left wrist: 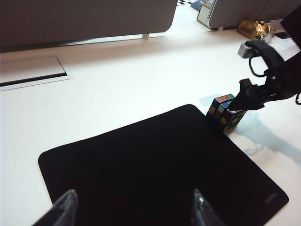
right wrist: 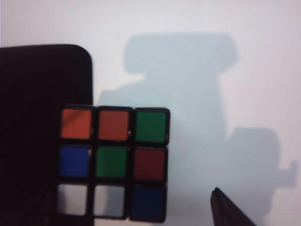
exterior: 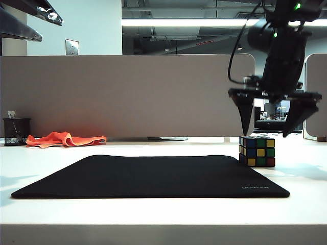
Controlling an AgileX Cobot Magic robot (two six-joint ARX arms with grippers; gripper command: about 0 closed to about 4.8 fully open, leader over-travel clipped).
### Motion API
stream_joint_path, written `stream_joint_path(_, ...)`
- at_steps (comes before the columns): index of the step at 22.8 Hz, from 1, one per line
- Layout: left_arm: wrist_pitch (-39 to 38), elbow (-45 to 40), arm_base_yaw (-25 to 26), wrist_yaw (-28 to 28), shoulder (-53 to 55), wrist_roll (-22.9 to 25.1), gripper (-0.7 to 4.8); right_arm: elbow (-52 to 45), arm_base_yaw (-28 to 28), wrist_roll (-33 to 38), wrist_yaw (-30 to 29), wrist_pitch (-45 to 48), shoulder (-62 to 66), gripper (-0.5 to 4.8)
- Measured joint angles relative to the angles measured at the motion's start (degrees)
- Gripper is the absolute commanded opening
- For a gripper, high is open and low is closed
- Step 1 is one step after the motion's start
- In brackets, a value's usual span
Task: Pick up the cube on the right side of the mouse pad, then place it in the center of the mouse pad.
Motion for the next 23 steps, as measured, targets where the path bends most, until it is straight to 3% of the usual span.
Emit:
stream_joint_path(10, -1.8, 0.0, 0.0, 0.0, 0.0, 0.0, 3.10, 0.1, 0.0, 0.2, -1.6, 3.2, 2.7, 4.78)
stream_joint_path(12, -1.9, 0.0, 0.0, 0.0, 0.0, 0.0, 3.10, 0.2, 0.0, 0.2, -2.4, 3.2, 2.9, 4.50)
stream_joint_path(14, -1.9, 0.0, 0.0, 0.0, 0.0, 0.0, 3.10, 0.1, 0.0, 0.2, -2.9, 2.9, 3.4, 3.36)
stream_joint_path(15, -1.9, 0.0, 0.0, 0.0, 0.0, 0.0, 3.10, 0.1, 0.0, 0.1, -2.9, 2.6, 3.6, 3.14)
stream_joint_path(23, -1.9, 0.0, 0.0, 0.0, 0.0, 0.0, 3.10, 0.2, 0.0, 0.1, -2.9, 2.1, 3.4, 2.69)
